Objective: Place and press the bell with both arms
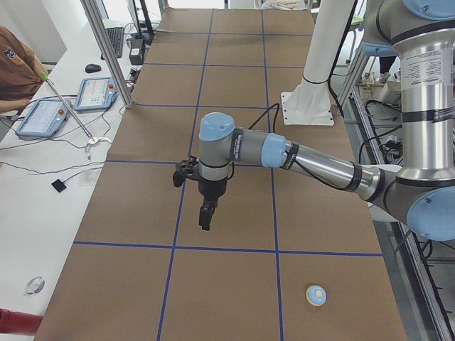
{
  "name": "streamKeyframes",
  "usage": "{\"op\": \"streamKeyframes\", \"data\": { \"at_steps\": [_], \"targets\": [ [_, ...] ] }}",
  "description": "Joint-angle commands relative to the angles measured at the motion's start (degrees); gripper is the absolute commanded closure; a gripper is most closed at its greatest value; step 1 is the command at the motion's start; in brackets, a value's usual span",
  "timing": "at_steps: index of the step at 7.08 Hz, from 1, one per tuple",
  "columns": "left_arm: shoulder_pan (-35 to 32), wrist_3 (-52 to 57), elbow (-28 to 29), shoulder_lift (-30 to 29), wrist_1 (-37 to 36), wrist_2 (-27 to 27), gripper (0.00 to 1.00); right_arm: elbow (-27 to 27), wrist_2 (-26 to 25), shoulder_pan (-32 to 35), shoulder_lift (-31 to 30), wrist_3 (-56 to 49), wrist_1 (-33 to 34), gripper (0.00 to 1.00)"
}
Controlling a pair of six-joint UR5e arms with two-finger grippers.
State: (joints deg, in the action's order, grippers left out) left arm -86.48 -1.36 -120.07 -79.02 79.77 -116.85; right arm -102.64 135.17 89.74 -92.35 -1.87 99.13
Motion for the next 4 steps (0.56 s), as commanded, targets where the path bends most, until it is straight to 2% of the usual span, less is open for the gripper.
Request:
{"op": "streamKeyframes", "data": {
  "at_steps": [1, 3, 4],
  "targets": [
    [0.4, -12.3, -8.0, 7.0, -0.8, 5.4, 0.00, 0.2, 0.1, -0.1, -0.5, 0.0, 0.1, 0.00],
    [3.8, -29.8, -12.7, 12.5, -0.8, 10.7, 0.00, 0.2, 0.5, -0.1, -0.6, 0.3, 0.1, 0.00],
    [8.8, -42.6, -13.6, 14.4, -0.8, 14.4, 0.00, 0.1, 1.7, -0.1, -1.1, 0.2, 0.1, 0.00]
  ]
}}
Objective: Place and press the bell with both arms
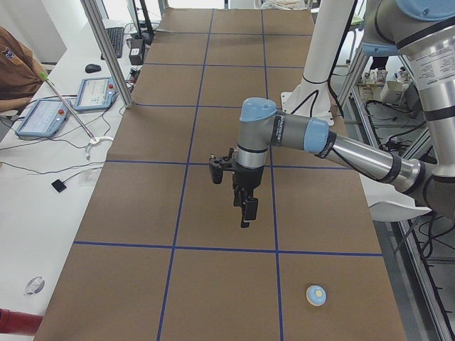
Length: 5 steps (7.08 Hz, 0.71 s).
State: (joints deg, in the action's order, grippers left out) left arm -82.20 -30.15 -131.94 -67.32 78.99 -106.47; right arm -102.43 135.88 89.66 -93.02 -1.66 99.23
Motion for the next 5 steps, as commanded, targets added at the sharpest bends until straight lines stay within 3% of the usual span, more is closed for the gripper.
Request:
{"op": "streamKeyframes", "data": {
  "at_steps": [1, 3, 5],
  "targets": [
    [11.6, -27.1, -1.7, 4.9, 0.1, 9.6, 0.00, -0.2, 1.9, 0.1, -0.5, 0.0, 0.0, 0.00],
    [22.6, -51.0, -1.2, 8.8, -0.1, 14.2, 0.00, -0.3, 2.1, 0.1, -0.5, 0.0, 0.0, 0.00],
    [35.7, -77.7, -0.5, 14.4, -0.1, 15.4, 0.00, -0.5, 2.0, 0.0, -0.6, -0.1, -0.1, 0.00]
  ]
}}
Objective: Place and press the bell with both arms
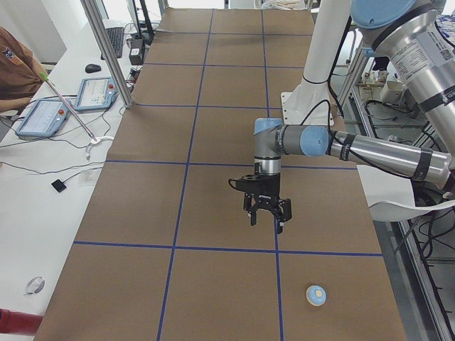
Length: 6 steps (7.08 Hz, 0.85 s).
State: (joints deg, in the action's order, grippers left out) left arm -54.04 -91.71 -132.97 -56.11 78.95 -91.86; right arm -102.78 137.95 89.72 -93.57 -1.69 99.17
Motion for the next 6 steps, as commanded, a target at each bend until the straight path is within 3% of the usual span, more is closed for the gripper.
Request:
{"op": "streamKeyframes", "data": {
  "at_steps": [1, 4, 6],
  "targets": [
    [10.8, -26.0, 3.6, 3.5, 0.0, 0.8, 0.00, -0.3, 0.0, 0.0, 0.0, -0.1, 0.0, 0.00],
    [22.6, -53.0, 13.1, 2.3, 0.2, 0.0, 0.00, -1.4, 0.0, -0.1, 0.0, -0.1, 0.0, 0.00],
    [28.4, -64.6, 19.3, -0.9, 0.2, -3.7, 0.00, -1.7, 0.0, -0.1, 0.1, -0.2, -0.1, 0.00]
  ]
}}
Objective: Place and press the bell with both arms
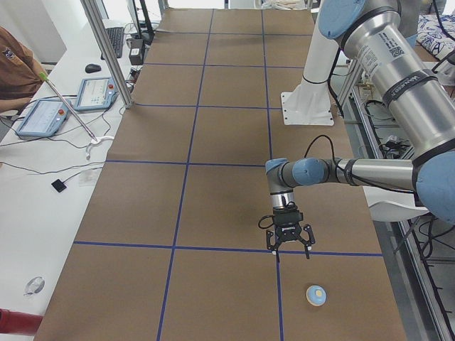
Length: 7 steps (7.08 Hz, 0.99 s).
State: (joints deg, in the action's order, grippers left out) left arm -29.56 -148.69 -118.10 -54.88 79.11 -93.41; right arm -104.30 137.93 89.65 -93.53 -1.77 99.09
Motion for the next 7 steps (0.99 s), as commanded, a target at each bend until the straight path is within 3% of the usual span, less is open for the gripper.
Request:
{"op": "streamKeyframes", "data": {
  "at_steps": [1, 5, 7],
  "targets": [
    [5.7, -11.1, 7.4, -4.9, 0.0, -2.7, 0.00, -0.5, 0.0, 0.0, 0.0, -0.1, 0.0, 0.00],
    [16.4, -21.3, 16.0, -7.6, 0.7, -6.5, 0.00, -0.6, -0.1, 0.1, -0.1, -0.1, 0.1, 0.00],
    [21.1, -25.4, 19.9, -7.4, 6.1, -6.4, 0.00, -0.7, -0.1, 0.1, -0.1, -0.1, 0.1, 0.00]
  ]
}}
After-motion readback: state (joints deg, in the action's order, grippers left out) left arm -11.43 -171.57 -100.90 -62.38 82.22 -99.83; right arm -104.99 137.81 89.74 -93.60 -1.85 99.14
